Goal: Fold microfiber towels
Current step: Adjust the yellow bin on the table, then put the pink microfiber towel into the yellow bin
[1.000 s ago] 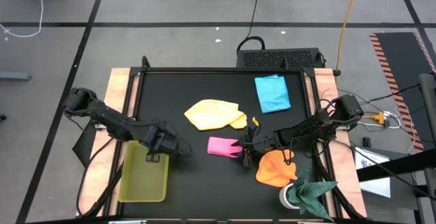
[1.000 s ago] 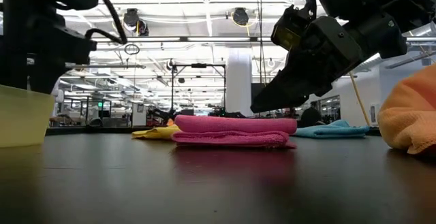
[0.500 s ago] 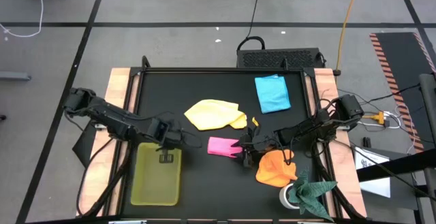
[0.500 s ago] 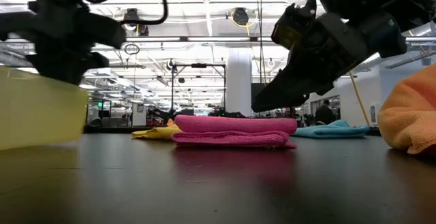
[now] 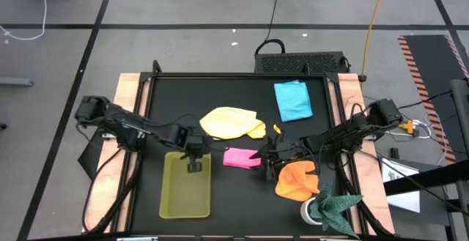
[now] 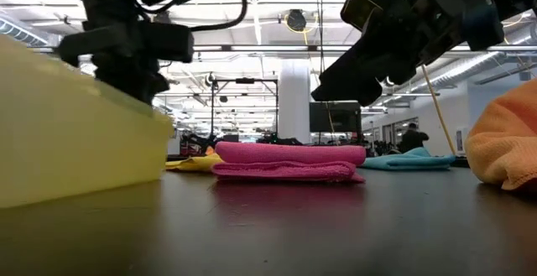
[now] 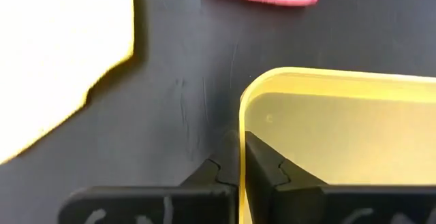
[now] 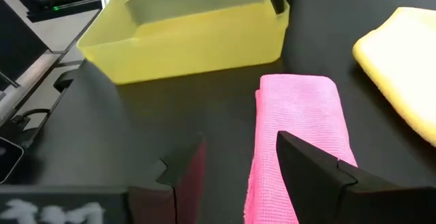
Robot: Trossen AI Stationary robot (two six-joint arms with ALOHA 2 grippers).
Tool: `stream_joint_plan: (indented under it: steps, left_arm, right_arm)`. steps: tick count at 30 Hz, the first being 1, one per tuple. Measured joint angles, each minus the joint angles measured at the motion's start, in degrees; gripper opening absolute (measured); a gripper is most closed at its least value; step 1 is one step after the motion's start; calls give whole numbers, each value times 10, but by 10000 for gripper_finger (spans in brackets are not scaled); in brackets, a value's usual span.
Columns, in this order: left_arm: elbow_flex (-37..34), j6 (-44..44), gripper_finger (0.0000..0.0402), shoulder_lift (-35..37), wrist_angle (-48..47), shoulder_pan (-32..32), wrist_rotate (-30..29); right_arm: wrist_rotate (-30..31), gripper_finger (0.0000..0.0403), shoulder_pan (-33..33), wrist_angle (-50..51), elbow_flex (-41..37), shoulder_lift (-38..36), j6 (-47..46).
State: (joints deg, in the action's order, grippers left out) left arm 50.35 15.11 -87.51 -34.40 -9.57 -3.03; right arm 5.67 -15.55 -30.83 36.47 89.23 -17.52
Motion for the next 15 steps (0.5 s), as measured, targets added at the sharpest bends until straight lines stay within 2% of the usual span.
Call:
stream_joint_plan:
  steps: [7, 9, 15]
  left_arm:
    - [21, -36, 48, -9, -4, 2, 12]
    - [34, -42, 73, -8, -15, 1, 20]
    - [100, -46, 166, -8, -127, 6, 30]
  right_arm:
    - [0, 173, 0, 16, 0, 0, -8]
    - [0, 173, 0, 21, 0, 0, -8]
    - [0, 173, 0, 42, 0, 0, -15]
